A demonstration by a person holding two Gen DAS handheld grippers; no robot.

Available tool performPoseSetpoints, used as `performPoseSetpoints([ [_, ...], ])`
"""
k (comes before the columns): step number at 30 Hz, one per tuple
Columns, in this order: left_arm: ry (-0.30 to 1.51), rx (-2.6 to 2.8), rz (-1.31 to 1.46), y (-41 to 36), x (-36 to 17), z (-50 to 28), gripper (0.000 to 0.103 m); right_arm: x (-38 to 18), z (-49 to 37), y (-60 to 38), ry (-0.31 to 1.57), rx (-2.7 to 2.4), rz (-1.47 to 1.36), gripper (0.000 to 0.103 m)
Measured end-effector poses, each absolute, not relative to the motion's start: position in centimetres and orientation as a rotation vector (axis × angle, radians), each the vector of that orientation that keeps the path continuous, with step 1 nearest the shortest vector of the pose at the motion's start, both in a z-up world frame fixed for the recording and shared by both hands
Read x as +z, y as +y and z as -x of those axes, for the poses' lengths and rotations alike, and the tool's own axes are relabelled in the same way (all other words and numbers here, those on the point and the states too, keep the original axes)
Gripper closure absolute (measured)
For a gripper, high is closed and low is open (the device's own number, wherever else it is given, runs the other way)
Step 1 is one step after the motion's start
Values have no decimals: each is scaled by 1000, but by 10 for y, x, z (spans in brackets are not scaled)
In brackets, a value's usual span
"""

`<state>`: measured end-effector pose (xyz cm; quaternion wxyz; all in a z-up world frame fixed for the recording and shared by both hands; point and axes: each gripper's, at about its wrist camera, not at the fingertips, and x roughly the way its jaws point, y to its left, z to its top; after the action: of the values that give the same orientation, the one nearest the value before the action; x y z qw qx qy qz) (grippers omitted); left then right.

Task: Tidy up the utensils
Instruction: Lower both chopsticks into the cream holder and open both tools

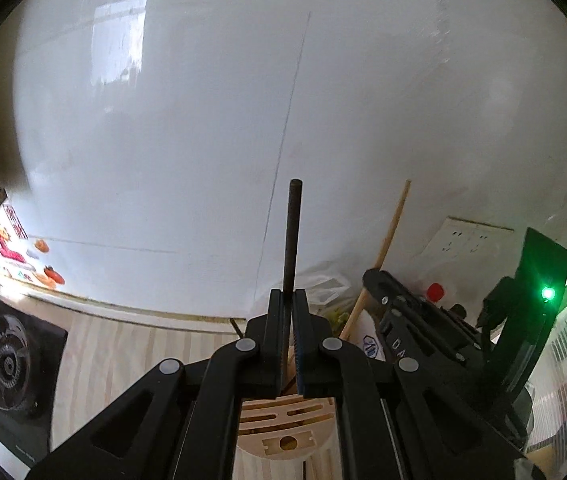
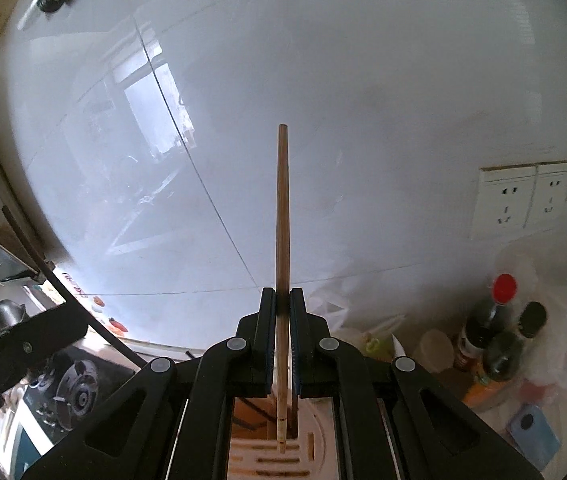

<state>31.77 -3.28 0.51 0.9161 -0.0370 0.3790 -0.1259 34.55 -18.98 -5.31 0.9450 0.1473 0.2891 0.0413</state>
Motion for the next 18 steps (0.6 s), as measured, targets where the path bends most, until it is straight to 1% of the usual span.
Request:
performPoseSetpoints([
  [6, 820, -252, 99, -29, -13, -328, 101, -74, -355, -191, 563, 69, -323, 96],
  [17, 880, -274, 112, -28, -31, -333, 101, -103, -357, -192, 630, 76, -322, 96],
  [18, 886, -278, 109, -30, -30, -331, 99, -105, -358, -193, 644, 85, -323, 96],
])
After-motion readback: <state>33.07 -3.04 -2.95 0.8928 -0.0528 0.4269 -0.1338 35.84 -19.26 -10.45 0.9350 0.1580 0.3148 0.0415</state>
